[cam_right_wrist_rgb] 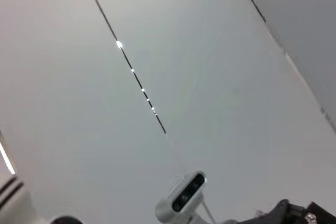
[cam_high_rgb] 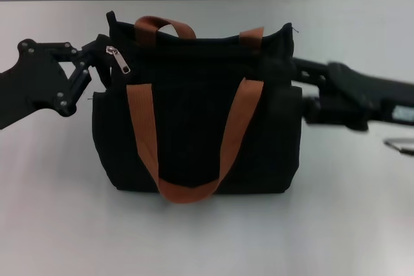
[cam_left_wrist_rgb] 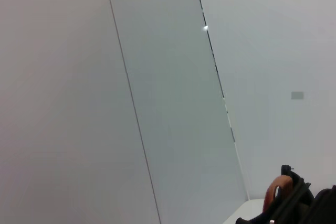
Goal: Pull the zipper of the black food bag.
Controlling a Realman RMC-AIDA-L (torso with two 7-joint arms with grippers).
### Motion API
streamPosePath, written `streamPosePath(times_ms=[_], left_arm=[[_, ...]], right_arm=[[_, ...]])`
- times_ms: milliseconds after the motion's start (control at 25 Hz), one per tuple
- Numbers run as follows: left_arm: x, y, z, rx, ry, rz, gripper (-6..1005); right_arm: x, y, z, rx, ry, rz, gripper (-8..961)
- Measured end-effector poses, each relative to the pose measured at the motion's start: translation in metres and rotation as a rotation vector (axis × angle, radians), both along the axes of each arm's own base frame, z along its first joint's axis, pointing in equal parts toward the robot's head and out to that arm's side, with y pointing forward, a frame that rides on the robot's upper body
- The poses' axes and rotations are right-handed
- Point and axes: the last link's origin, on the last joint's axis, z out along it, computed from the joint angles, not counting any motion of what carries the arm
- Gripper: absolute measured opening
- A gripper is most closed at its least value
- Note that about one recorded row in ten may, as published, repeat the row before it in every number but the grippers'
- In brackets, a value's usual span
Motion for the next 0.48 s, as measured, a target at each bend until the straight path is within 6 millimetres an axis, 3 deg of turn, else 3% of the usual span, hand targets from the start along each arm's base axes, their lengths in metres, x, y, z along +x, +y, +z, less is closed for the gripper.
streamPosePath(times_ms=[40, 160, 240, 480], left_arm=[[0.001, 0.001, 0.0, 0.0, 0.001, -0.003, 22], [0.003, 0.002, 0.0, 0.001, 0.0, -0.009, 22], [0.003, 0.003, 0.0, 0.001, -0.001, -0.008, 22], [0.003, 0.005, 0.002, 0.003, 0.0, -0.002, 22]], right_arm=[[-0.015, 0.015, 0.002, -0.052, -0.02, -0.005, 817], [-0.028, 0.027, 0.003, -0.08, -0.049, -0.004, 817], [-0.051, 0.046, 0.0, -0.119, -0.114, -0.001, 817], [-0.084, 0.069, -0.013, -0.132, -0.257, 0.033, 816]])
